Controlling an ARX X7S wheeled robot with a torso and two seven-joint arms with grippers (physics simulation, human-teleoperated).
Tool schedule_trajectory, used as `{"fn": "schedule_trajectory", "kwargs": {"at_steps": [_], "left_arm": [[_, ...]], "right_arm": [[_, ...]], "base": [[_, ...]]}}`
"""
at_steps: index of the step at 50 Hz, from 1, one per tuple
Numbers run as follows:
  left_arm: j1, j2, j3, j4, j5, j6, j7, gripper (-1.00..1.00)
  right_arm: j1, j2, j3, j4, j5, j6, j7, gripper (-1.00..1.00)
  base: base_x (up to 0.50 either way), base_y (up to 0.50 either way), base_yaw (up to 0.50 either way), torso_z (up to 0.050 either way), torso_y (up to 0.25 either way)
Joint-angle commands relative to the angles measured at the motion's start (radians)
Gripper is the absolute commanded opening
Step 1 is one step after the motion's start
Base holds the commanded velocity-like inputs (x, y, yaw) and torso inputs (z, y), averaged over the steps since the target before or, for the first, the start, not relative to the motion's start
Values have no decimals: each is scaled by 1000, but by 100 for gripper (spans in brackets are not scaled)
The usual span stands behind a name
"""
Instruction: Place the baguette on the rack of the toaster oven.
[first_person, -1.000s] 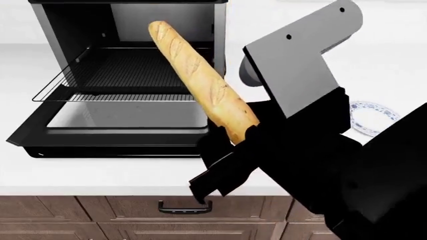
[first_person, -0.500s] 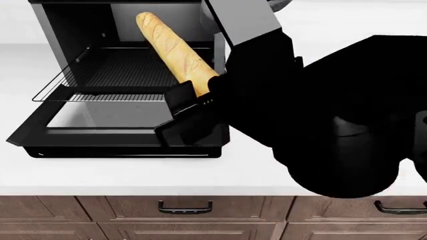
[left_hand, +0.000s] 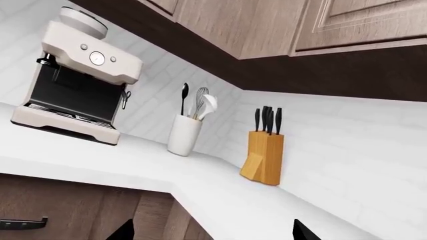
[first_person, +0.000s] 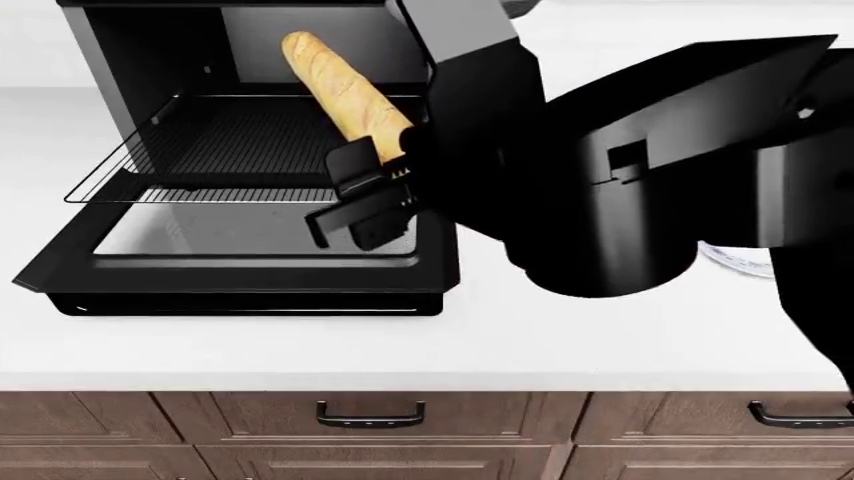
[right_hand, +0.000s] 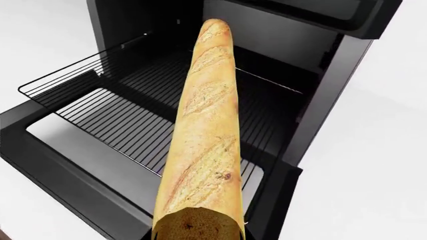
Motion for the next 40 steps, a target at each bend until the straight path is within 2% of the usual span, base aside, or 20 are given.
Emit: {"fn": "schedule_trajectory", "kwargs": {"at_steps": [1,38,39,40], "left_arm": [[2,0,1,1,1,1,-1,100],[-4,-7,15,-4,11,-3,-7,100],[-4,-7,15,-5,11,-3,-7,100],[-4,-7,16,-5,12,-3,-7,100]], "right_arm": [[-2,-18,-5,68,-83,19,-78,-100],[-14,-61,-30,154,-233,9,-226,-100],[-12,-61,-31,153,-238,11,-229,100],[-11,-61,-32,152,-238,11,-227,100]], "base": [[0,0,-3,0,0],[0,0,0,0,0],[0,0,0,0,0],[0,0,0,0,0]]}}
